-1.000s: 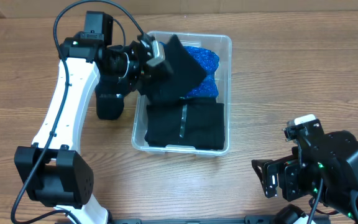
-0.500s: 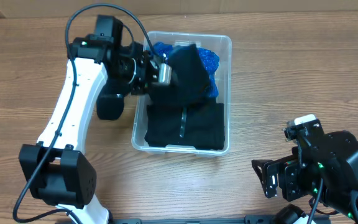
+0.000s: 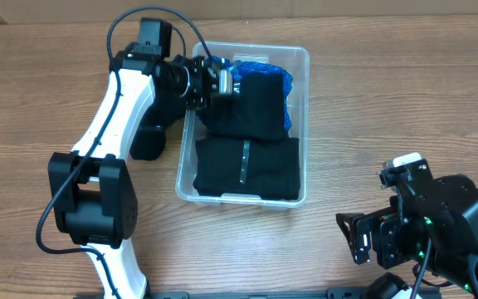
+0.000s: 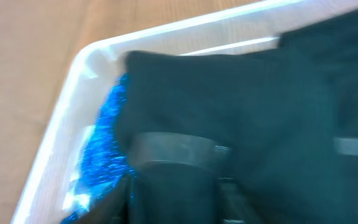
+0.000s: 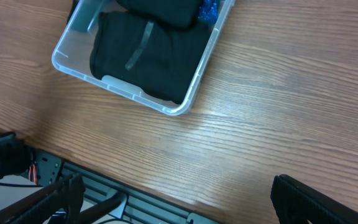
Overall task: Pack container
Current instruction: 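Lower the black garment onto the sequined garment and open the left gripper, then move the left gripper to the remaining black garment and grasp it, then carry the black garment over the bin and lower it onto the pile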
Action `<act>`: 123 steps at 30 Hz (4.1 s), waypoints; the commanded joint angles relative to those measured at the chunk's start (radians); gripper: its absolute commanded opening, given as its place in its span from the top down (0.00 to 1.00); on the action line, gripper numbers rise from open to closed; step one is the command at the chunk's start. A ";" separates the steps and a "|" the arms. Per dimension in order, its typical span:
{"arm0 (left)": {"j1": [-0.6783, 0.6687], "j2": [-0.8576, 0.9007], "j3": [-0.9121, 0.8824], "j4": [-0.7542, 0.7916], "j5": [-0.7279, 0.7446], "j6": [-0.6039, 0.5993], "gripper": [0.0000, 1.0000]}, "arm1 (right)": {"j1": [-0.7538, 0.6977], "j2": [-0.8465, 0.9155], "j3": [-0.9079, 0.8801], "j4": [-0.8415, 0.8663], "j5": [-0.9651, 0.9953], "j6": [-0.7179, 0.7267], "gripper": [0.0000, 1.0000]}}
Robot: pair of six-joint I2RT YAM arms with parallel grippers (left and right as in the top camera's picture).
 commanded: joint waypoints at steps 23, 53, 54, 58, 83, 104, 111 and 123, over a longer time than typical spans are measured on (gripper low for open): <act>0.335 -0.459 0.075 -0.178 -0.449 -1.165 0.00 | 0.000 -0.004 0.002 0.003 0.002 -0.004 0.00; 0.384 0.311 0.056 0.319 -0.301 -1.124 0.00 | 0.000 -0.004 0.002 0.003 0.002 -0.004 0.00; 0.383 0.313 0.056 0.325 -0.302 -1.124 0.00 | 0.000 -0.004 0.002 0.003 0.002 -0.003 0.00; 0.383 0.327 0.056 0.358 -0.307 -1.127 0.00 | 0.000 -0.004 0.002 0.003 0.002 -0.004 0.00; 0.341 0.344 0.138 0.212 -0.208 -1.143 0.96 | 0.000 -0.004 0.002 0.003 0.002 -0.003 0.00; 0.137 -0.387 0.230 -0.518 0.076 -0.740 0.96 | 0.000 -0.004 0.002 0.003 0.002 -0.004 0.00; -0.211 -0.351 0.229 -0.584 -0.014 -0.538 0.96 | 0.000 -0.004 0.002 0.003 0.002 -0.004 0.00; -0.273 -0.087 0.229 -0.676 -0.150 -0.466 0.96 | 0.000 -0.004 0.002 0.003 0.002 -0.003 0.00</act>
